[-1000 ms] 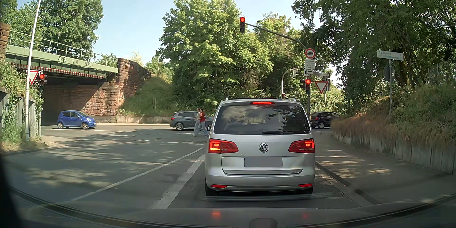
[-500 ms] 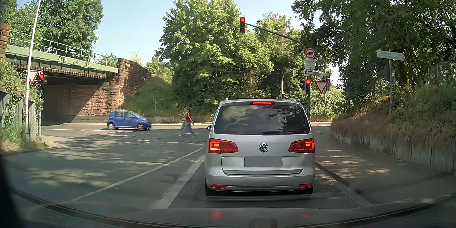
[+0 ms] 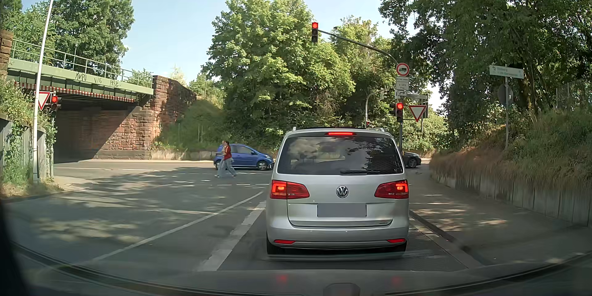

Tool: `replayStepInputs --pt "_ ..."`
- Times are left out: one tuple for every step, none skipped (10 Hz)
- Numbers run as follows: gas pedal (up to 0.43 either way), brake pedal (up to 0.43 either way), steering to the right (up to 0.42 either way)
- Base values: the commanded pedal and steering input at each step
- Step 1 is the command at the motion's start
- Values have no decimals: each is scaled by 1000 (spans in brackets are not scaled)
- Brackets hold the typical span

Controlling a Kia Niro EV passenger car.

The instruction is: Follow the waypoints while adhering to traffic rules and regulations

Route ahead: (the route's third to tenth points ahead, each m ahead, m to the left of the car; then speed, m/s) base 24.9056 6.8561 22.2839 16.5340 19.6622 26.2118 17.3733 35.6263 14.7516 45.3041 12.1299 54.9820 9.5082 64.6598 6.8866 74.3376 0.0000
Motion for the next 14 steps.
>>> replayStepInputs --pt "0 207 5" --pt "0 207 5" --pt "0 207 5" --pt "0 207 5" --pt "0 207 5" --pt "0 207 5" --pt "0 207 5" --pt "0 207 5" --pt "0 207 5" --pt "0 207 5" --pt "0 207 5" --pt "0 207 5" --pt "0 207 5" --pt "0 207 5"
